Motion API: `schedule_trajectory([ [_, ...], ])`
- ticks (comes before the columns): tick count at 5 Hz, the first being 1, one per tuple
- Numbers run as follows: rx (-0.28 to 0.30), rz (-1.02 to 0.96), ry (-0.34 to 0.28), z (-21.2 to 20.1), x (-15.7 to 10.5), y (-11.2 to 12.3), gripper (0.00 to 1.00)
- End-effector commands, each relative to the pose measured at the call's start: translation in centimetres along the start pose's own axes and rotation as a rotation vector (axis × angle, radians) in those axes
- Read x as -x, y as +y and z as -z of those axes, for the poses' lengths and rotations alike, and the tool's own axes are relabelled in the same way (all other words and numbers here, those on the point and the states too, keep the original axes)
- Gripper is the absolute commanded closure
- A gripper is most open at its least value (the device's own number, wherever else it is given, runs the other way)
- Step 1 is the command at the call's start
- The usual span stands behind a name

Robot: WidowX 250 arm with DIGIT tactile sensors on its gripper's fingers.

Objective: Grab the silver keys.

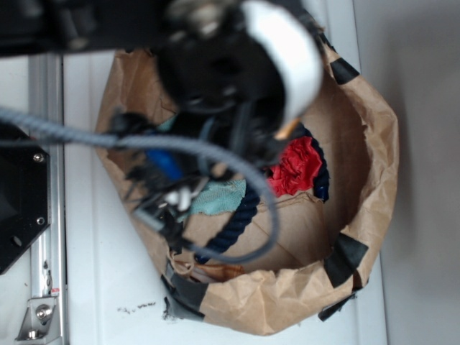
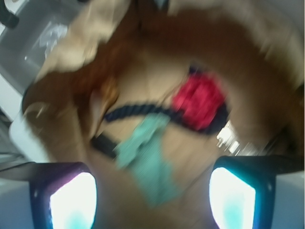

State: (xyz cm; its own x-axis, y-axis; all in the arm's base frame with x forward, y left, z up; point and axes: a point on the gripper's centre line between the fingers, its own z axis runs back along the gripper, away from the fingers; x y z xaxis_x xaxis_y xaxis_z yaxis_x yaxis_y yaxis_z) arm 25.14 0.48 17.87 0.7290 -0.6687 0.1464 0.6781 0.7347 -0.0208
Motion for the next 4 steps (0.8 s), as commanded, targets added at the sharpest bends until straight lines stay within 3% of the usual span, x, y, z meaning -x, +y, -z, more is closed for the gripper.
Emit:
schedule_trajectory([
  [1,-0.246,0.106,-0.089,1.0,-2.4,0.7,0.00],
  [3,-0.206,0.111,0.028,6.1,0.9,2.1,0.00],
  [4,-0.209,0.064,0.028,6.1,1.6,3.3,0.00],
])
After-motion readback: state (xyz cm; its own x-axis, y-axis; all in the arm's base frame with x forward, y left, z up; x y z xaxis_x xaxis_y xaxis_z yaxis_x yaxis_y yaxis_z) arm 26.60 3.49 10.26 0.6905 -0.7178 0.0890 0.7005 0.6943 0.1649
